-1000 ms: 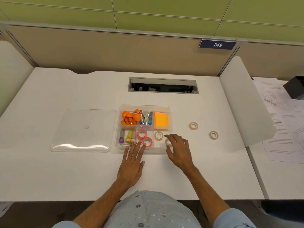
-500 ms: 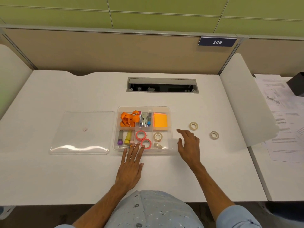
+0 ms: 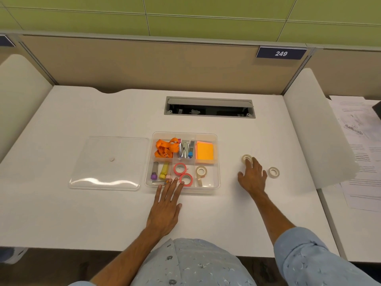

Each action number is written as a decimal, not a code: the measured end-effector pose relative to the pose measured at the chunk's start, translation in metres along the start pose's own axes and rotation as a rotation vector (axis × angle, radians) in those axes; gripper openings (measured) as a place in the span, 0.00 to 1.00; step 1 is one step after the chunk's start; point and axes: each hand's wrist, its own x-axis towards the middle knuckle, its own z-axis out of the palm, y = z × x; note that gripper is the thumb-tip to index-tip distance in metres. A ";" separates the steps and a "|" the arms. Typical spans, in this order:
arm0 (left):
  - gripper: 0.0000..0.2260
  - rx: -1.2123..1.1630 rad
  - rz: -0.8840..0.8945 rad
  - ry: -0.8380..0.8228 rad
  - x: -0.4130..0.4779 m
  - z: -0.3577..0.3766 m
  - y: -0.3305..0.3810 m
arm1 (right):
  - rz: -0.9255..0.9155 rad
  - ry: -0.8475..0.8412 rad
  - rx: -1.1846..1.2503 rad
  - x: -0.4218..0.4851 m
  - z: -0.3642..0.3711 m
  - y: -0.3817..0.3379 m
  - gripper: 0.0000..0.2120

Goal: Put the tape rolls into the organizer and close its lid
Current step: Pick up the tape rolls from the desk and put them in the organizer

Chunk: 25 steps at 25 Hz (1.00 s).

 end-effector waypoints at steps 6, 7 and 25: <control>0.29 -0.020 -0.005 0.025 0.000 -0.001 0.003 | -0.032 0.062 -0.019 -0.007 0.008 0.003 0.26; 0.30 -0.014 -0.008 0.026 0.000 -0.001 0.004 | -0.035 0.079 -0.002 -0.007 0.009 0.003 0.24; 0.30 -0.014 -0.037 0.018 0.001 0.001 0.009 | -0.512 0.137 0.326 -0.037 0.023 -0.045 0.09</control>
